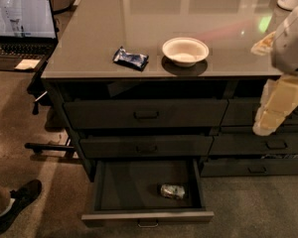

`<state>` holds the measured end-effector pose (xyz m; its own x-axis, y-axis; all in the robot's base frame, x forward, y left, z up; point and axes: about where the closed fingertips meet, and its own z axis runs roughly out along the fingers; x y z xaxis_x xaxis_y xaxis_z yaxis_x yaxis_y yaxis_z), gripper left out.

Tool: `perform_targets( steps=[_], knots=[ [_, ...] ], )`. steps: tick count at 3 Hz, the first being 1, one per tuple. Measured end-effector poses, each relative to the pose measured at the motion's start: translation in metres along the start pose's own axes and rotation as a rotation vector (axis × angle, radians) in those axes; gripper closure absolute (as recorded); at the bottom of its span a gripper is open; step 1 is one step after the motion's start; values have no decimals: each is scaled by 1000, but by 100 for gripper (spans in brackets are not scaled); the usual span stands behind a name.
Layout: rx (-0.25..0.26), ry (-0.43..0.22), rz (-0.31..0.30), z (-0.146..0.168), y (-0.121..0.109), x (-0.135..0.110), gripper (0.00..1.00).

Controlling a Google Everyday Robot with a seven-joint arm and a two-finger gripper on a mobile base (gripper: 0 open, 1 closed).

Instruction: Pick 7up can from bottom drawer and place on counter

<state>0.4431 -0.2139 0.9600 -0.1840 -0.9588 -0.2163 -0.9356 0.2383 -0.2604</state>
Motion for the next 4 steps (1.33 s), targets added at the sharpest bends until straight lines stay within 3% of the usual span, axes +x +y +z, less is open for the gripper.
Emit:
perform_targets(
  steps=[1,2,3,4],
  knots=[
    [-32,-75,-47,53,9,5,0],
    [-89,-225,-81,132,26,12,0],
    [-101,-369,-94,210,49,22,0],
    [-42,-383,-137,225,37,26,0]
  ],
)
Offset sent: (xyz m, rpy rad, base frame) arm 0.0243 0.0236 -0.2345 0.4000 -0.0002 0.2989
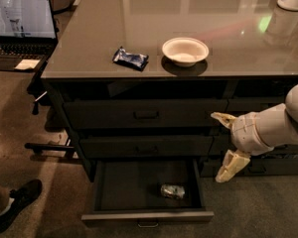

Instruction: Pick 7up can from bottom drawer and place on counter

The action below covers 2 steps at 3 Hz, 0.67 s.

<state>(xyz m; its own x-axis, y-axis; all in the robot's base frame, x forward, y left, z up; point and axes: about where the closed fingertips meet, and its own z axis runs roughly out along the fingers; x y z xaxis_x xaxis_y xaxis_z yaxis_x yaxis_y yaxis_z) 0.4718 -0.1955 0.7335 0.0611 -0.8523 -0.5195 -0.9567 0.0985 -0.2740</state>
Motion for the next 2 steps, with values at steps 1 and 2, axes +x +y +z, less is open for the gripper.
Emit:
perform_targets(
  steps=[1,2],
  knots=[
    [0,0,0,0,0,0,0],
    [-52,10,9,46,-1,16,0]
  ],
)
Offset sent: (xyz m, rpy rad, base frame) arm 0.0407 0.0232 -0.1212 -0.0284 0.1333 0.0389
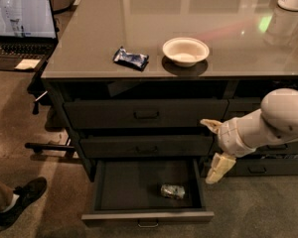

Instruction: Pick 7up can from bottom drawer and place on counter

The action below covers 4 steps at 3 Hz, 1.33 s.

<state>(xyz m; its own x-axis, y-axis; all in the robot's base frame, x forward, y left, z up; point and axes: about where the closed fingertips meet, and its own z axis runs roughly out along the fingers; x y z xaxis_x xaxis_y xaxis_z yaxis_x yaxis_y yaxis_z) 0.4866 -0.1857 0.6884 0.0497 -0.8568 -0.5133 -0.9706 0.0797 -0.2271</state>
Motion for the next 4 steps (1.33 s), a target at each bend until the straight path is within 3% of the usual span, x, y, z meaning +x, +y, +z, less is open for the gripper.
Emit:
perform_targets(
  steps=[2,3,4],
  knots=[
    [-91,-38,50,176,9,66,0],
    [-70,-56,40,262,11,97,0],
    [-95,-73,81,294,32,109,0]
  ],
)
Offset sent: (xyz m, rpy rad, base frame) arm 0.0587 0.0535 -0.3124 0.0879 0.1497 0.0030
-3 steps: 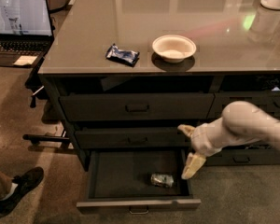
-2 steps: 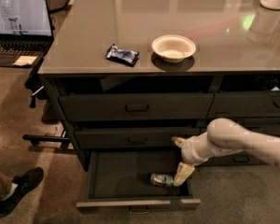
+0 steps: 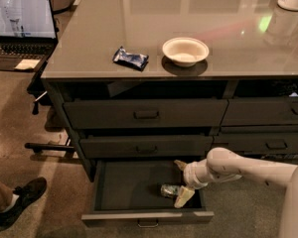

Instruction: Pick 7up can from bottom drawer and place on counter

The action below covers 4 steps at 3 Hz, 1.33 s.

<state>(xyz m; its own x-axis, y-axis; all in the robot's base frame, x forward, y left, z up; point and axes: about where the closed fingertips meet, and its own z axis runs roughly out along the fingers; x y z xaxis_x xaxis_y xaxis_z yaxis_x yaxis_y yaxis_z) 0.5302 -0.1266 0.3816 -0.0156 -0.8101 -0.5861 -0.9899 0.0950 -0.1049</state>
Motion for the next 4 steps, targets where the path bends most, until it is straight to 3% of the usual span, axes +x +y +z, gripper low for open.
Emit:
perform_targets(
  steps=[1,2,4],
  knots=[
    [-1,0,0,0,0,0,0],
    [7,37,31,21,-9,21,0],
    [78,157,127,85,-50,114,0]
  ],
)
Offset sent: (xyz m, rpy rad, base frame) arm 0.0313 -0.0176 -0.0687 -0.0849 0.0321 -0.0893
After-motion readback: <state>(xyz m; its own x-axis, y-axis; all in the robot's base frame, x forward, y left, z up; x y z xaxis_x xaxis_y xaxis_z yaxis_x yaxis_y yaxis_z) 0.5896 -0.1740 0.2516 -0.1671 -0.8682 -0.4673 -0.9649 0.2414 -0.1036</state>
